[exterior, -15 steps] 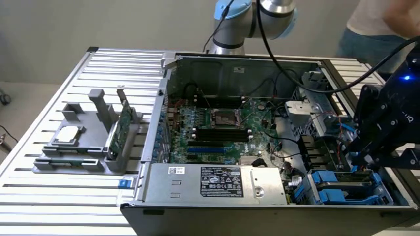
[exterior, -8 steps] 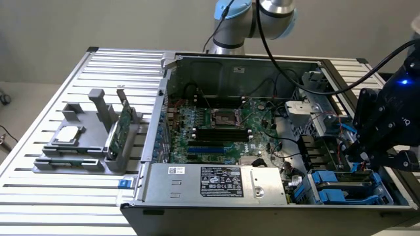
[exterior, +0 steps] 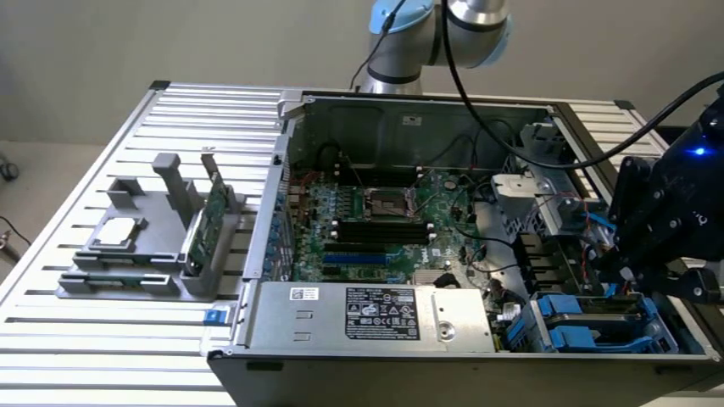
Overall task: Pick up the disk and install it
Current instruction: 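Insert the second disk wire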
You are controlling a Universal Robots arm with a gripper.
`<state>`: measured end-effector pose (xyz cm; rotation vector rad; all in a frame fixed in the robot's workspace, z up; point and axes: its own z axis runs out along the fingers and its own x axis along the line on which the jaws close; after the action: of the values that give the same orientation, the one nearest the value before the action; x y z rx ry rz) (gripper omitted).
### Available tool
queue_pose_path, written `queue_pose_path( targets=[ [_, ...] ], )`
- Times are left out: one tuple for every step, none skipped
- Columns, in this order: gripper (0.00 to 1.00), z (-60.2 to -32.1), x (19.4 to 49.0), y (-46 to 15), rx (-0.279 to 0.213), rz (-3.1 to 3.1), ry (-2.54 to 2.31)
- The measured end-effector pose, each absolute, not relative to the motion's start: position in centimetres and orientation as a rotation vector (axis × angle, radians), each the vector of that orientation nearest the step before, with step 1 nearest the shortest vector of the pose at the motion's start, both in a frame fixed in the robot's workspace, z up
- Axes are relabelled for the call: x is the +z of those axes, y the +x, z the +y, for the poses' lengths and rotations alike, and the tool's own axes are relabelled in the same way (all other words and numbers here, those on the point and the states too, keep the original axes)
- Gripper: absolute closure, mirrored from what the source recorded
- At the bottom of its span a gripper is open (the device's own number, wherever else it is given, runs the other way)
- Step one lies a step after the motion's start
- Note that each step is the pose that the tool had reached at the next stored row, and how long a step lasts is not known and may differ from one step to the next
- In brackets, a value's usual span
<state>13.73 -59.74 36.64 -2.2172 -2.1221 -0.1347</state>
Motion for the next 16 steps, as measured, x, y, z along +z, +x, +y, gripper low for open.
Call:
queue_pose_path(
  targets=[
    [0.84, -59.9, 36.6, 13.7, -0.136, -2.121, -2.217],
    [0.84, -60.0, 36.5, 13.7, -0.137, -2.121, -2.216],
    [0.84, -60.0, 36.4, 13.7, -0.138, -2.121, -2.216],
    [0.84, -60.1, 36.3, 13.7, -0.139, -2.121, -2.216],
    [0.84, -60.1, 36.3, 13.7, -0.14, -2.121, -2.216],
    [0.84, -60.1, 36.2, 13.7, -0.141, -2.121, -2.216],
    [0.84, -60.1, 36.1, 13.7, -0.142, -2.122, -2.217],
    [0.84, -60.1, 36.0, 13.7, -0.145, -2.123, -2.218],
    [0.84, -60.1, 35.8, 13.6, -0.147, -2.124, -2.219],
    [0.84, -60.1, 35.7, 13.6, -0.15, -2.125, -2.22],
    [0.84, -60.1, 35.6, 13.6, -0.153, -2.127, -2.221],
    [0.84, -60.1, 35.4, 13.6, -0.157, -2.128, -2.222],
    [0.84, -60.1, 35.3, 13.6, -0.16, -2.13, -2.223],
    [0.84, -60.1, 35.1, 13.6, -0.163, -2.131, -2.224],
    [0.84, -60.1, 35.0, 13.6, -0.166, -2.132, -2.225],
    [0.84, -60.1, 34.9, 13.5, -0.167, -2.133, -2.225]
  ],
)
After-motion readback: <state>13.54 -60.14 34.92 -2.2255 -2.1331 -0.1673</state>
